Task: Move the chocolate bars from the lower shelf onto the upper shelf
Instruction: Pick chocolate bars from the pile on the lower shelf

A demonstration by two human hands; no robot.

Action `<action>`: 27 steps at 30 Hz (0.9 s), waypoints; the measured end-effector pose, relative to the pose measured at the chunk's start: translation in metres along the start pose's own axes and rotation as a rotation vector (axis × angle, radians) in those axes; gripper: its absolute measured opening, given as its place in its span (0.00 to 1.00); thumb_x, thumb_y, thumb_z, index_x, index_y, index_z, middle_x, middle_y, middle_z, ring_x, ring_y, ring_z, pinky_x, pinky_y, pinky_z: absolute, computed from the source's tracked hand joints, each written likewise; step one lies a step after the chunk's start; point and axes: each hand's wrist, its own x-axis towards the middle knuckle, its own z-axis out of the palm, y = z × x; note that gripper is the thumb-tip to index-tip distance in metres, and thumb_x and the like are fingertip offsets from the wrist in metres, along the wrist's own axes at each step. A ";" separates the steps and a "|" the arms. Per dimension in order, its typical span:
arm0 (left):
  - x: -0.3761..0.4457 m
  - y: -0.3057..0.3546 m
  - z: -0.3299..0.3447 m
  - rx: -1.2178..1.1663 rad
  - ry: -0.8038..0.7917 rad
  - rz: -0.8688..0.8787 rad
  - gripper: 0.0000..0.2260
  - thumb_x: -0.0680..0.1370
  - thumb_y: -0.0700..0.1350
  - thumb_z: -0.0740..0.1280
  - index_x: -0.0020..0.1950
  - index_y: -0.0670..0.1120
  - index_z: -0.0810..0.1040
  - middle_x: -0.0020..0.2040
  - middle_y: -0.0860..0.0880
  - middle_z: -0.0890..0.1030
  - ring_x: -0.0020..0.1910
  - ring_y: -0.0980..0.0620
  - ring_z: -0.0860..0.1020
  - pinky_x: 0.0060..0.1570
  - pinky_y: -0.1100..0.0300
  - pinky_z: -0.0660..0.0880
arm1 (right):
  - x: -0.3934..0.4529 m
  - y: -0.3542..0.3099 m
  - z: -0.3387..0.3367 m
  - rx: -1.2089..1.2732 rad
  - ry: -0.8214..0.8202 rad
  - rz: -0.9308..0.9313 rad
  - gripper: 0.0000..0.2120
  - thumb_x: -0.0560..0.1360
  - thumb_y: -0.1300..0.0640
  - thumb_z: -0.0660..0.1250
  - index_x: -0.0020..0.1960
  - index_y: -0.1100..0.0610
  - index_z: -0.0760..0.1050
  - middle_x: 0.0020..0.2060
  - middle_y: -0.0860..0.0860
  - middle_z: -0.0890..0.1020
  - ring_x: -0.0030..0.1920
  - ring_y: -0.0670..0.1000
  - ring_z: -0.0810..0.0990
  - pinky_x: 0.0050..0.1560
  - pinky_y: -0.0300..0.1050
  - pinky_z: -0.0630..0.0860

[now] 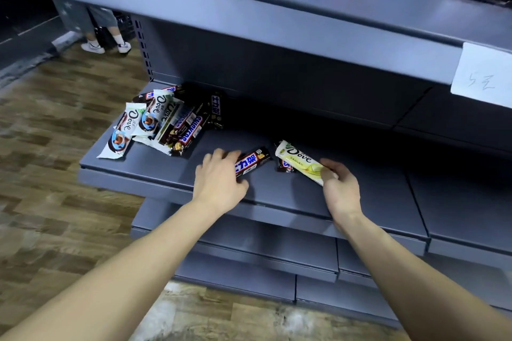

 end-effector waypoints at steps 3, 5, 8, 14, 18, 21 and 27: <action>0.010 0.008 0.003 0.116 0.023 0.030 0.23 0.76 0.54 0.66 0.69 0.52 0.70 0.60 0.49 0.74 0.60 0.46 0.69 0.57 0.52 0.67 | -0.001 0.001 -0.001 -0.199 -0.061 -0.078 0.21 0.73 0.49 0.72 0.65 0.48 0.75 0.56 0.48 0.77 0.53 0.47 0.78 0.49 0.35 0.71; 0.012 0.010 0.004 0.142 0.050 0.052 0.19 0.76 0.53 0.66 0.67 0.54 0.72 0.59 0.51 0.75 0.59 0.47 0.69 0.56 0.53 0.65 | -0.001 0.002 -0.003 -0.318 -0.080 -0.157 0.24 0.72 0.51 0.74 0.66 0.49 0.74 0.56 0.47 0.74 0.52 0.45 0.75 0.53 0.36 0.68; 0.010 0.011 0.000 0.025 0.109 0.076 0.16 0.74 0.51 0.68 0.62 0.58 0.73 0.55 0.56 0.77 0.56 0.51 0.69 0.53 0.55 0.61 | -0.002 0.002 -0.006 -0.373 -0.055 -0.233 0.23 0.71 0.54 0.75 0.65 0.51 0.76 0.56 0.48 0.76 0.53 0.45 0.73 0.53 0.34 0.66; -0.007 0.014 -0.023 -0.673 0.107 0.106 0.17 0.69 0.38 0.70 0.50 0.58 0.72 0.47 0.58 0.79 0.45 0.57 0.78 0.47 0.63 0.74 | -0.004 0.007 -0.015 -0.518 0.016 -0.240 0.21 0.71 0.51 0.74 0.63 0.49 0.77 0.55 0.46 0.80 0.60 0.52 0.69 0.48 0.41 0.67; -0.009 0.011 -0.026 -0.772 0.073 0.119 0.15 0.69 0.36 0.73 0.46 0.52 0.73 0.46 0.54 0.77 0.42 0.55 0.76 0.42 0.68 0.71 | -0.005 0.007 -0.020 -0.567 0.022 -0.249 0.20 0.71 0.50 0.74 0.62 0.48 0.77 0.52 0.45 0.82 0.57 0.51 0.71 0.45 0.45 0.72; -0.008 -0.001 -0.022 -0.780 0.035 0.054 0.14 0.68 0.39 0.76 0.45 0.52 0.74 0.43 0.54 0.79 0.40 0.57 0.76 0.41 0.70 0.70 | -0.006 0.006 -0.023 -0.556 0.012 -0.246 0.20 0.72 0.50 0.74 0.62 0.47 0.76 0.51 0.45 0.81 0.56 0.50 0.74 0.46 0.45 0.74; -0.011 -0.015 -0.019 -0.892 0.002 -0.019 0.23 0.67 0.40 0.78 0.53 0.53 0.71 0.48 0.53 0.81 0.46 0.58 0.80 0.50 0.67 0.75 | -0.008 0.008 -0.026 -0.500 -0.013 -0.263 0.20 0.72 0.52 0.74 0.62 0.46 0.74 0.53 0.43 0.81 0.55 0.49 0.78 0.50 0.45 0.75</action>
